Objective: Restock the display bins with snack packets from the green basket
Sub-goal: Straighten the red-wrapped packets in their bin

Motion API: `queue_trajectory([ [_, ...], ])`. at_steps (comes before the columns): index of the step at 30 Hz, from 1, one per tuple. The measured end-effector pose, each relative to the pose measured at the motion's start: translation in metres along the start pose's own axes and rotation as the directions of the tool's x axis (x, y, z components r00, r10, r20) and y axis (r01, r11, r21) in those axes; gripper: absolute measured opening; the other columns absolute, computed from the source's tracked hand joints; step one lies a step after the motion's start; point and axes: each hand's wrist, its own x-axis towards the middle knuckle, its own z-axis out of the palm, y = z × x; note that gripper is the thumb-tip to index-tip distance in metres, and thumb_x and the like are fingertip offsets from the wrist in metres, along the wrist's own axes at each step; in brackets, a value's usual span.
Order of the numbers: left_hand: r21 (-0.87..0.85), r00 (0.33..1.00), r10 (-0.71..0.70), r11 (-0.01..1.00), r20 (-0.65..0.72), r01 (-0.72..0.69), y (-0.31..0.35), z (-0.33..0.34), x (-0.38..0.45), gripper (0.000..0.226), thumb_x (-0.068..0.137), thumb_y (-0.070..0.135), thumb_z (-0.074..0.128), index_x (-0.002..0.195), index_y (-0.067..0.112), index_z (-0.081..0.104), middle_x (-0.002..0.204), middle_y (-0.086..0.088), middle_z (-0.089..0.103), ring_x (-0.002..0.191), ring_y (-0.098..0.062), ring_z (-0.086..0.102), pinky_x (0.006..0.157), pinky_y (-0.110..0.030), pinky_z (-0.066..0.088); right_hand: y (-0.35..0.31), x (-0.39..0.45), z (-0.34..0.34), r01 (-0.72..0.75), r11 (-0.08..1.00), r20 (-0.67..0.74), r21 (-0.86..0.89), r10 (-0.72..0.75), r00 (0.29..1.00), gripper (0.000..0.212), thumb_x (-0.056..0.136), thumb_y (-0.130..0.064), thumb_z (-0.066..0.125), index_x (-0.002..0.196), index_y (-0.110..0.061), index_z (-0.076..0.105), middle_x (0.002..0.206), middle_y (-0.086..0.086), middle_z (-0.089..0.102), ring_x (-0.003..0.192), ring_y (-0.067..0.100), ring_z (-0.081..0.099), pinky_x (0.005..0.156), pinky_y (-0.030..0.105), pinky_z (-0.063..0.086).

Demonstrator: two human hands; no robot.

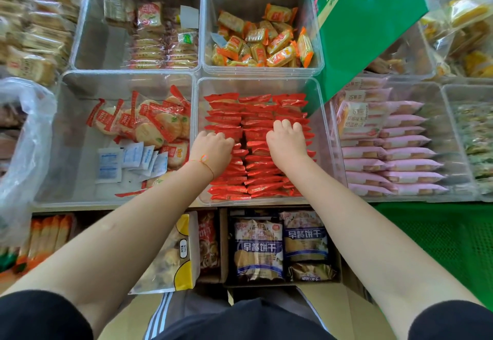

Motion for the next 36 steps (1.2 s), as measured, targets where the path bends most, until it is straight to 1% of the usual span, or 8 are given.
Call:
queue_trajectory([
  [6, -0.042, 0.999, 0.014, 0.999, -0.034, -0.016, -0.003, 0.004, -0.004, 0.031, 0.099, 0.032, 0.042, 0.115, 0.020, 0.066, 0.107, -0.004, 0.066, 0.099, -0.025, 0.063, 0.087, -0.036, 0.041, -0.006, 0.000, 0.000, 0.046, 0.955, -0.077, 0.292, -0.025, 0.997, 0.019, 0.091, 0.003, 0.050, 0.103, -0.009, 0.058, 0.088, 0.006, 0.052, 0.084, 0.031, 0.061, 0.060, 0.034, 0.036],
  [10, -0.103, 0.992, 0.000, 0.995, -0.127, -0.014, -0.001, 0.007, -0.014, 0.029, 0.096, 0.027, 0.042, 0.116, 0.015, 0.059, 0.100, -0.006, 0.066, 0.092, -0.027, 0.062, 0.087, -0.037, 0.036, -0.005, -0.012, 0.007, 0.033, 0.944, -0.142, 0.329, 0.015, 0.990, 0.029, 0.088, 0.005, 0.052, 0.114, -0.008, 0.051, 0.094, 0.009, 0.054, 0.076, 0.031, 0.059, 0.055, 0.034, 0.032],
  [15, -0.121, 0.970, -0.017, 0.993, -0.243, -0.013, 0.005, 0.021, -0.030, 0.034, 0.087, 0.028, 0.049, 0.115, 0.014, 0.064, 0.097, -0.008, 0.066, 0.094, -0.030, 0.062, 0.111, -0.045, 0.018, -0.010, -0.020, 0.010, 0.082, 0.945, -0.166, 0.317, -0.030, 0.986, 0.022, 0.089, 0.007, 0.048, 0.105, -0.006, 0.054, 0.090, 0.010, 0.054, 0.069, 0.033, 0.057, 0.055, 0.035, 0.031],
  [23, -0.160, 0.987, -0.041, 0.987, -0.157, 0.015, 0.008, 0.013, -0.033, 0.042, 0.088, 0.038, 0.042, 0.120, 0.020, 0.063, 0.109, -0.003, 0.067, 0.106, -0.024, 0.060, 0.109, -0.041, 0.014, -0.012, -0.013, 0.012, 0.084, 0.866, -0.218, 0.493, 0.030, 0.975, 0.024, 0.088, 0.012, 0.043, 0.082, -0.011, 0.044, 0.078, 0.004, 0.043, 0.061, 0.024, 0.042, 0.049, 0.029, 0.024],
  [27, -0.194, 0.983, -0.040, 0.981, -0.179, 0.005, 0.008, 0.012, -0.034, 0.039, 0.085, 0.036, 0.045, 0.115, 0.018, 0.062, 0.104, -0.003, 0.067, 0.102, -0.025, 0.060, 0.107, -0.040, 0.021, -0.012, -0.013, 0.025, 0.053, 0.863, -0.128, 0.503, 0.013, 0.992, 0.018, 0.091, 0.005, 0.046, 0.092, -0.004, 0.062, 0.086, 0.009, 0.059, 0.076, 0.031, 0.059, 0.063, 0.039, 0.050],
  [31, -0.265, 0.964, -0.063, 0.964, -0.259, -0.008, 0.004, 0.012, -0.036, 0.023, 0.080, 0.023, 0.056, 0.098, 0.010, 0.062, 0.099, -0.007, 0.059, 0.100, -0.031, 0.053, 0.098, -0.039, 0.037, -0.015, -0.009, 0.007, 0.031, 0.909, -0.038, 0.417, -0.016, 0.999, 0.033, 0.092, 0.000, 0.043, 0.113, -0.009, 0.067, 0.109, 0.009, 0.066, 0.102, 0.030, 0.061, 0.094, 0.041, 0.045],
  [34, -0.141, 0.978, -0.011, 0.990, -0.209, -0.019, 0.004, 0.016, -0.037, 0.019, 0.089, 0.022, 0.050, 0.090, 0.013, 0.067, 0.095, -0.005, 0.062, 0.092, -0.027, 0.057, 0.097, -0.037, 0.033, -0.013, -0.019, 0.002, 0.081, 0.923, -0.197, 0.376, -0.006, 0.980, 0.027, 0.091, -0.001, 0.046, 0.105, -0.008, 0.067, 0.103, 0.008, 0.064, 0.099, 0.029, 0.058, 0.089, 0.039, 0.043],
  [36, -0.098, 0.983, -0.023, 0.995, -0.183, 0.005, 0.005, 0.016, -0.036, 0.024, 0.094, 0.022, 0.046, 0.092, 0.018, 0.070, 0.096, -0.002, 0.063, 0.092, -0.024, 0.058, 0.098, -0.036, 0.029, -0.011, -0.028, 0.004, 0.088, 0.921, -0.127, 0.380, -0.042, 0.991, 0.019, 0.092, -0.006, 0.050, 0.101, -0.009, 0.067, 0.102, 0.007, 0.062, 0.100, 0.028, 0.056, 0.087, 0.039, 0.044],
])
